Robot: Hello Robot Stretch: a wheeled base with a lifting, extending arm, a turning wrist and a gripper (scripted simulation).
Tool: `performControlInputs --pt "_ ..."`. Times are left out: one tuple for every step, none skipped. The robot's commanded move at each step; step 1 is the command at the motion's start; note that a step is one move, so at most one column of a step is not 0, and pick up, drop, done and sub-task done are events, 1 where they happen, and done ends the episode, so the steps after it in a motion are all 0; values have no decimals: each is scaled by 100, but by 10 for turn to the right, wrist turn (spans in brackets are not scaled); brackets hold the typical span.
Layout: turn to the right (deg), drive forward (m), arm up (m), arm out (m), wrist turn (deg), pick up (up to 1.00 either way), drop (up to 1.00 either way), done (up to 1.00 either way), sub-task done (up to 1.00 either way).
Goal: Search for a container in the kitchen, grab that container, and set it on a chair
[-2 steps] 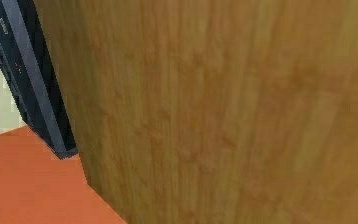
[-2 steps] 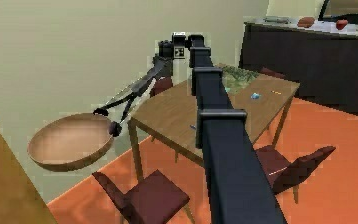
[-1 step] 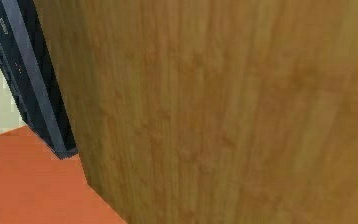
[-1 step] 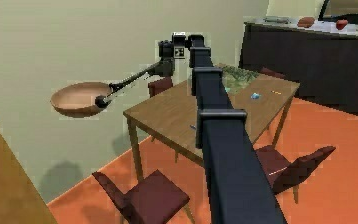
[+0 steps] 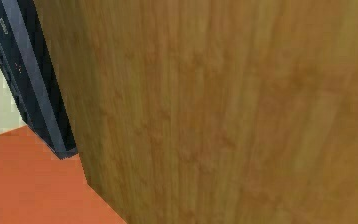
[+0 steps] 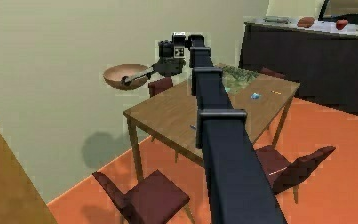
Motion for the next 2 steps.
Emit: performControlInputs --pt "0 0 0 0 120 0 0 0 0" --pt "0 0 -46 0 0 0 0 0 0"
